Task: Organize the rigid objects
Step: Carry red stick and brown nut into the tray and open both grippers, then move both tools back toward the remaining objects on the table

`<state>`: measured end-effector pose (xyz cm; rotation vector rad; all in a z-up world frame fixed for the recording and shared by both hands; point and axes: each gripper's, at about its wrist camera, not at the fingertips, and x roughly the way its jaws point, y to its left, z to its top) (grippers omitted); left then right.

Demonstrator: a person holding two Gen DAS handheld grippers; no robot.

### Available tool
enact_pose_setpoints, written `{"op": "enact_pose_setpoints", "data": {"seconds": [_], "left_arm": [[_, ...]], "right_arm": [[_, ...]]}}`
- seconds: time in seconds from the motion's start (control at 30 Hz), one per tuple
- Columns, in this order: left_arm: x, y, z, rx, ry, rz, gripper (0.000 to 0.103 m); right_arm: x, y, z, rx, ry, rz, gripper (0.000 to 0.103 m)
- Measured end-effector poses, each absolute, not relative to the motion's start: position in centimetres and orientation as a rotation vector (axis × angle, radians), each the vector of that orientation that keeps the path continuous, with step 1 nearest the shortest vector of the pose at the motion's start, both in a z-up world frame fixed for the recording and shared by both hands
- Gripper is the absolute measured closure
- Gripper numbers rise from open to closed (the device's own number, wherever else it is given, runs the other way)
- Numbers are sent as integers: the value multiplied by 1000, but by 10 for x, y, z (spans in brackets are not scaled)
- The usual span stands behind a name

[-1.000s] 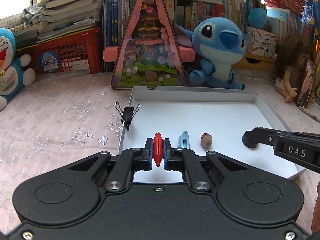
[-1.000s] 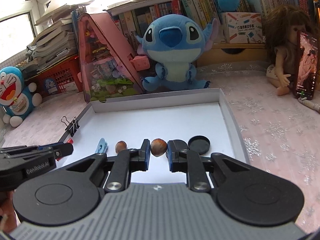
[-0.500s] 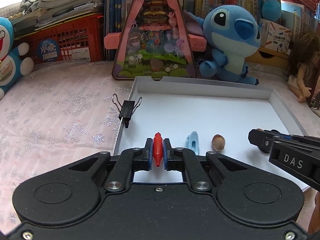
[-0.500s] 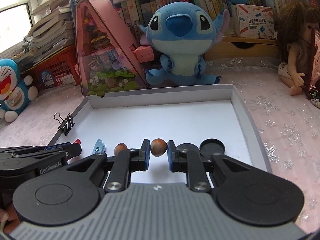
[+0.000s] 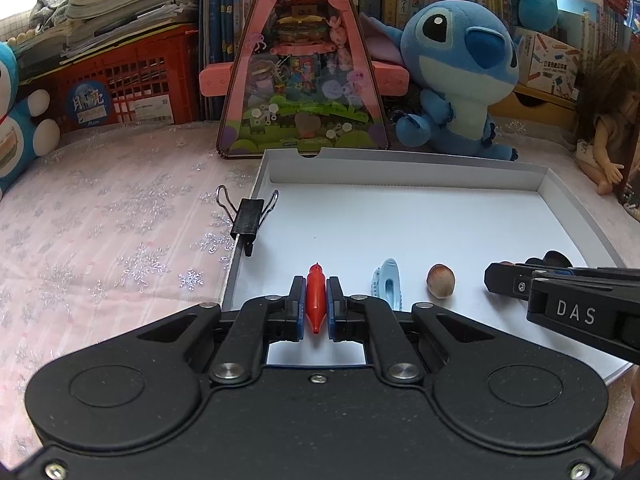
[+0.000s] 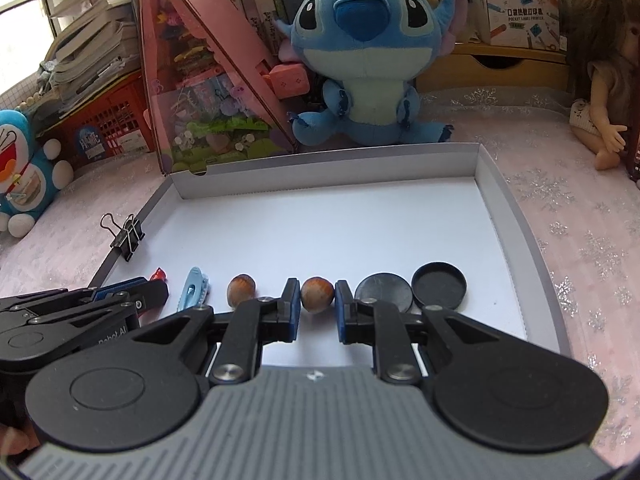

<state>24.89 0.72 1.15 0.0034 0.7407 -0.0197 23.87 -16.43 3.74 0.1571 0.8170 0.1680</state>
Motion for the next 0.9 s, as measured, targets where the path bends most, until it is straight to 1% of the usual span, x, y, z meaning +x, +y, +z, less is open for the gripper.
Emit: {"op": "enact_pose_setpoints", "data": {"seconds": [0.17,0.2,0.23,0.33,0.37,0.4,0.43,0.47,0.5,0.57,0.6,0.63,0.77,0.83,0.9], "left_arm": [[250,7,10,4,736,-21,93],[250,7,10,4,735,-21,93],[250,6,10,3,734,-20,93],[250,7,11,-8,734,-23,90],[250,7,12,-12,731,-25,87],[249,8,13,-13,725,-25,85],[248,8,14,-10,717,-23,76],[246,8,16,-6,705,-21,67],[244,8,18,-1,694,-21,64],[239,8,22,11,676,-28,61],[236,9,24,17,669,-35,59],[233,8,26,22,661,-42,53],[217,9,35,40,623,-71,42],[208,10,39,43,609,-85,37],[198,12,41,38,599,-105,34]], "right_arm": [[240,-162,38,150,823,176,81],[240,-163,38,157,823,180,80],[240,-164,38,170,822,184,77],[239,-166,41,193,812,190,76],[238,-166,43,190,805,191,75],[237,-166,45,186,799,192,72],[235,-167,48,184,793,193,65],[234,-168,51,184,785,194,62],[232,-169,53,182,776,197,57],[228,-170,59,171,756,199,56],[225,-171,62,167,747,200,52],[223,-173,65,164,739,202,49],[210,-177,73,147,706,215,43],[202,-178,76,137,690,227,38],[193,-179,78,123,674,239,35]]}}
